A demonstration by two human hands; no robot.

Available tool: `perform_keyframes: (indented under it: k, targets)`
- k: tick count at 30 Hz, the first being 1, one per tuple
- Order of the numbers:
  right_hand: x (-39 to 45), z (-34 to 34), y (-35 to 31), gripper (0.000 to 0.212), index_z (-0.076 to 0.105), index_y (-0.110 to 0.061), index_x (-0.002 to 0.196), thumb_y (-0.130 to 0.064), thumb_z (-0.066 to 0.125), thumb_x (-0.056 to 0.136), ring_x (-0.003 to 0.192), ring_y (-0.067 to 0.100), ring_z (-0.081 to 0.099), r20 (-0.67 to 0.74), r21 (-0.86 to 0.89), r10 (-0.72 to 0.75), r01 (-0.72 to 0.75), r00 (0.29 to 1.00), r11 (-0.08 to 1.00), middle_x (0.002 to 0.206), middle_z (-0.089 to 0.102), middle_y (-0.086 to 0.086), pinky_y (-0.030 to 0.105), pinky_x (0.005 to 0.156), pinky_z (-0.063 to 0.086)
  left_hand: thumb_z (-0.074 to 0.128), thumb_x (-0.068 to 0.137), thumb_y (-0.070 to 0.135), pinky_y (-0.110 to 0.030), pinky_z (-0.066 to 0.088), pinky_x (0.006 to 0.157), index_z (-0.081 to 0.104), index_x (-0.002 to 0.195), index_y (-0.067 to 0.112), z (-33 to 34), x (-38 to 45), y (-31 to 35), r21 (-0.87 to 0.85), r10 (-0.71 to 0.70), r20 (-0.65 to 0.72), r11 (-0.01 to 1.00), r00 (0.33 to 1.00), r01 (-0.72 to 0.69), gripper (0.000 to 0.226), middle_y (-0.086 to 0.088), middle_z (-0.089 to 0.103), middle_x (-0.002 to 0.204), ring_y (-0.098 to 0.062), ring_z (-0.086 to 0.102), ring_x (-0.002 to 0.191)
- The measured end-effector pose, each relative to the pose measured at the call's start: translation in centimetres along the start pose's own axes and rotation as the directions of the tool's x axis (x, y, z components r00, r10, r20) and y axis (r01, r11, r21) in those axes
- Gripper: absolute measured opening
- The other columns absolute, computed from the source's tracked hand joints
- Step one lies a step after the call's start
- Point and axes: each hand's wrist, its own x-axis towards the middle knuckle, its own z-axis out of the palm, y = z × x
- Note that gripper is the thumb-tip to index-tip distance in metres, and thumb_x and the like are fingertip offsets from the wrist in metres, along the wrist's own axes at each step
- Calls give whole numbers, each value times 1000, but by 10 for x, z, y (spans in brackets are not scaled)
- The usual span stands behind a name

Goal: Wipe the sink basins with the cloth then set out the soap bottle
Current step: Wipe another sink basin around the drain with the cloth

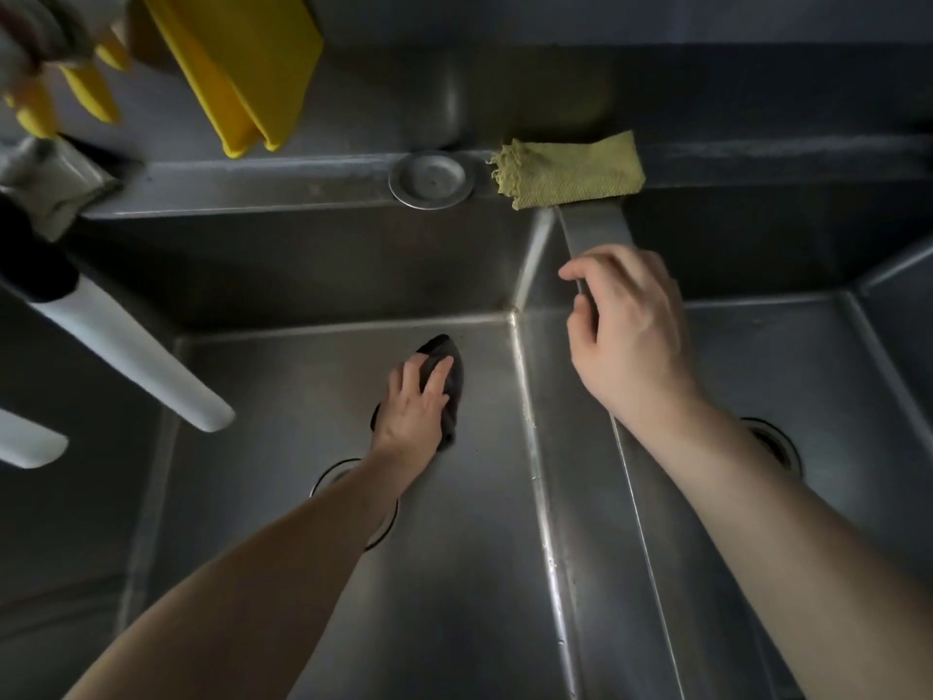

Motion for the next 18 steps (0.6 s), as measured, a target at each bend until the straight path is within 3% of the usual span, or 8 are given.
perform_keyframes:
  k: [4, 6, 14, 18]
  targets:
    - [-1, 0, 2, 26, 68, -8, 109, -1, 58, 86, 105, 30, 56, -5, 22, 3, -2, 1000, 1000, 114, 63, 8, 44, 90, 49, 50, 102, 24, -45, 37, 110, 32, 153, 22, -9, 25, -6, -321, -332, -157, 908, 930, 270, 54, -16, 35, 142, -35, 36, 126]
    - [-1, -1, 1, 25, 68, -9, 108, -1, 58, 86, 105, 30, 56, 1, 21, 9, -9, 1000, 1000, 114, 63, 8, 42, 91, 48, 50, 101, 23, -49, 33, 113, 33, 153, 18, -7, 41, -4, -383, -403, -158, 866, 901, 321, 55, -20, 38, 142, -39, 35, 127]
    - [-1, -1, 0, 26, 67, -11, 109, -3, 57, 87, 106, 29, 57, 6, 33, 17, -17, 1000, 999, 114, 62, 6, 41, 92, 47, 53, 97, 17, -44, 25, 114, 38, 152, 12, 9, 63, 37, -509, -439, -164, 804, 883, 306, 57, -20, 39, 151, -42, 36, 128]
    - [-1, 0, 0, 26, 67, -11, 107, -2, 56, 85, 104, 30, 57, -10, 41, 9, -9, 1000, 999, 112, 63, 5, 44, 91, 48, 53, 91, 11, -40, 29, 115, 30, 155, 10, 20, 74, 90, -528, -172, -83, 843, 982, 103, 68, -16, 46, 149, -39, 42, 129]
